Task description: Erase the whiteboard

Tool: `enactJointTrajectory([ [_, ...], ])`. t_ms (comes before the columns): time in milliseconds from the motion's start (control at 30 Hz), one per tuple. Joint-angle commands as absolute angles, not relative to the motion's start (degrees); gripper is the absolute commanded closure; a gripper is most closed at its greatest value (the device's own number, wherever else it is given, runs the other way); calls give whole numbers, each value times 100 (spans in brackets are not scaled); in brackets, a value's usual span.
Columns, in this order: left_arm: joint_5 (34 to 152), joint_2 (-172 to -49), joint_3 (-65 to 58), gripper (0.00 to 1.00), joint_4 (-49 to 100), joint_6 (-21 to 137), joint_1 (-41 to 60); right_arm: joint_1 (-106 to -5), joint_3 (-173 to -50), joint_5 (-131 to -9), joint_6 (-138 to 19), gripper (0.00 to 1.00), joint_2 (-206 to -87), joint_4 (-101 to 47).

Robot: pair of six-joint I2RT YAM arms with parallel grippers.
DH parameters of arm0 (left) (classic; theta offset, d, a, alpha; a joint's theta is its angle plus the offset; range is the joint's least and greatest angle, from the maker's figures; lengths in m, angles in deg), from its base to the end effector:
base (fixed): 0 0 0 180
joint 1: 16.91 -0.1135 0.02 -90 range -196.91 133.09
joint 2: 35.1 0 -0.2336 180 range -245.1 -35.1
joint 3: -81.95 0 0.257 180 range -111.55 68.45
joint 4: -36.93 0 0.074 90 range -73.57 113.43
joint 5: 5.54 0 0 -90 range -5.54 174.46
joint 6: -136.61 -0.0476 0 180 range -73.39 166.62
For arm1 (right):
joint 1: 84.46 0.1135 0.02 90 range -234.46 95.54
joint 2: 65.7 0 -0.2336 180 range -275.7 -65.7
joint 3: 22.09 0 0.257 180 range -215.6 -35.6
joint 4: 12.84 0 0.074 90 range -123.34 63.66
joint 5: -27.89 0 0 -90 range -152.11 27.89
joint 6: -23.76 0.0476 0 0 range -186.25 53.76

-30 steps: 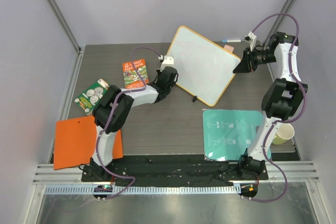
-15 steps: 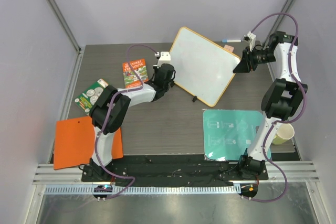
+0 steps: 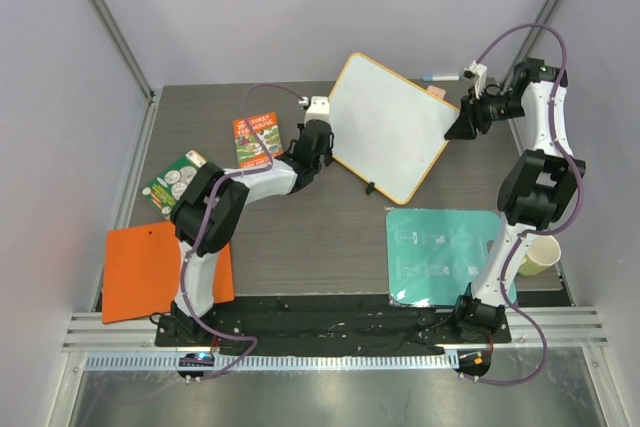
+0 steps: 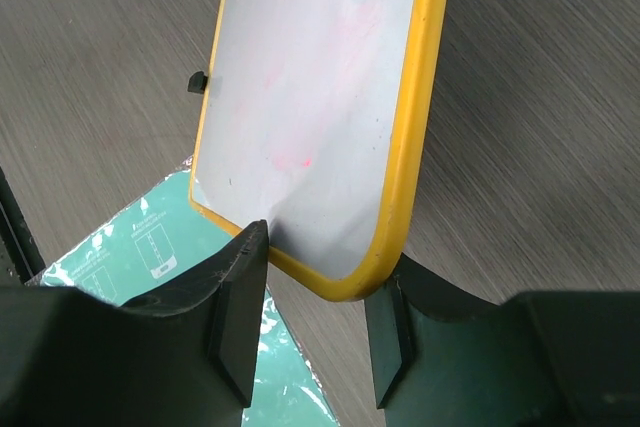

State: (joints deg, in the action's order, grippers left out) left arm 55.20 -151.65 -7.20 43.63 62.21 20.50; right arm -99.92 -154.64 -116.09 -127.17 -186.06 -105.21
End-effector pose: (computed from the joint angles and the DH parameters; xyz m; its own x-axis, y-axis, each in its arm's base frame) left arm 0.3800 -0.2614 0.1634 -0.3153 -0.0542 -0.9474 0.0852 0.9927 -0.0852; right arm 0.4022 -0.0713 0.2688 -0.4822 -0.3999 -0.7794 -0.8185 0.5228 0.2382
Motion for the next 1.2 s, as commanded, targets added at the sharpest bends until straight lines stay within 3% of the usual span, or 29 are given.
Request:
enactJointTrajectory([
  [0,6213,-15269,-968,100,4471,6331,2159,-9958,-15583,-11660,-12935,54,-18462,-11273],
  [533,5713,-15788,-1398,100,3697,6885,2352,-9958,-15548,-11660,-12979,51,-18514,-11273],
  [900,5756,-15964,-1970,100,2046,7622,2352,-9958,-15530,-11669,-13005,48,-18532,-11264],
  [1167,6046,-15841,-1584,100,1859,8229,2343,-9966,-15495,-11634,-13041,48,-18514,-11256],
])
